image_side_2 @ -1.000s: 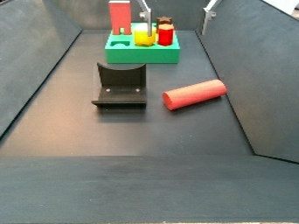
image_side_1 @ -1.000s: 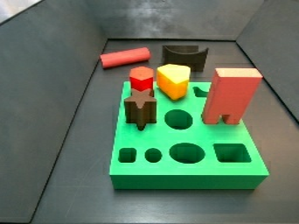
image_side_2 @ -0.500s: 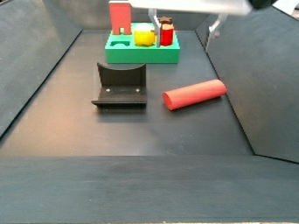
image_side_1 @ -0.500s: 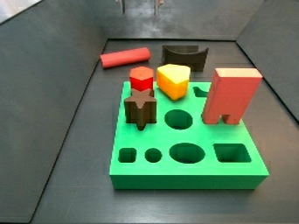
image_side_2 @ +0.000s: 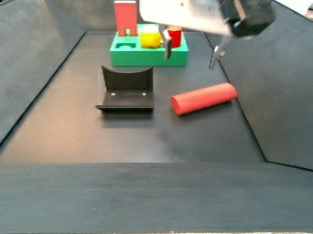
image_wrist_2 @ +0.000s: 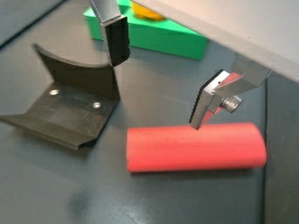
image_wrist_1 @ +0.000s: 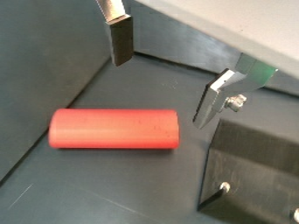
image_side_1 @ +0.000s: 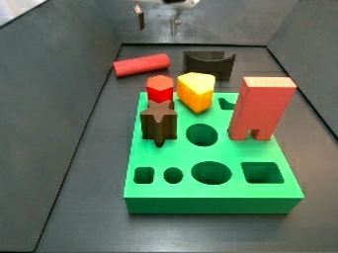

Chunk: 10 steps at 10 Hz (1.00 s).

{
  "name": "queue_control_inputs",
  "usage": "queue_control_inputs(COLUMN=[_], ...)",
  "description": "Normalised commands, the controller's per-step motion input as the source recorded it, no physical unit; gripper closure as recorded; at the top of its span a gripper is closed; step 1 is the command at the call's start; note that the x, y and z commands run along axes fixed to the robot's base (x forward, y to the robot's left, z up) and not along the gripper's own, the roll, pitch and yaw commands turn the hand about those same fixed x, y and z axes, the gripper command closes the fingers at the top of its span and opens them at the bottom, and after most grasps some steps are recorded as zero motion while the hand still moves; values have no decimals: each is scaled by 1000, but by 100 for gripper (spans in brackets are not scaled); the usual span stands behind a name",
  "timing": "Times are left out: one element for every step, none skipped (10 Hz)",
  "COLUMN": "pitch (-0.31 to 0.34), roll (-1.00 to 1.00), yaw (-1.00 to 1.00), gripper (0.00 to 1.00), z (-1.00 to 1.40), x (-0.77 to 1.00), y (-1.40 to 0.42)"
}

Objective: Pick up the oval object. Move up. Place the oval object on the fixture. Regrasp the oval object. Move to above the board. Insert the oval object.
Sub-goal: Pick up the oval object.

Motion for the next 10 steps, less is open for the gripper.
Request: queue_control_inputs(pitch=[-169, -141, -110, -106, -89, -87, -93, -114, -157, -173], roll=[-6, 0, 0, 0, 0, 0, 0, 0, 0, 0], yaw=[-717, -714, -691, -689, -706, -620, -589, -583, -603, -583], gripper=[0, 0, 0, 0, 0, 0, 0, 0, 0, 0], z=[-409, -323, -277, -246, -271, -297, -326, -380, -454, -486], x=[-194, -240, -306, -314, -349, -454, -480, -460, -329, -303], y=[-51, -23, 0, 0, 0, 0, 0, 0, -89, -140])
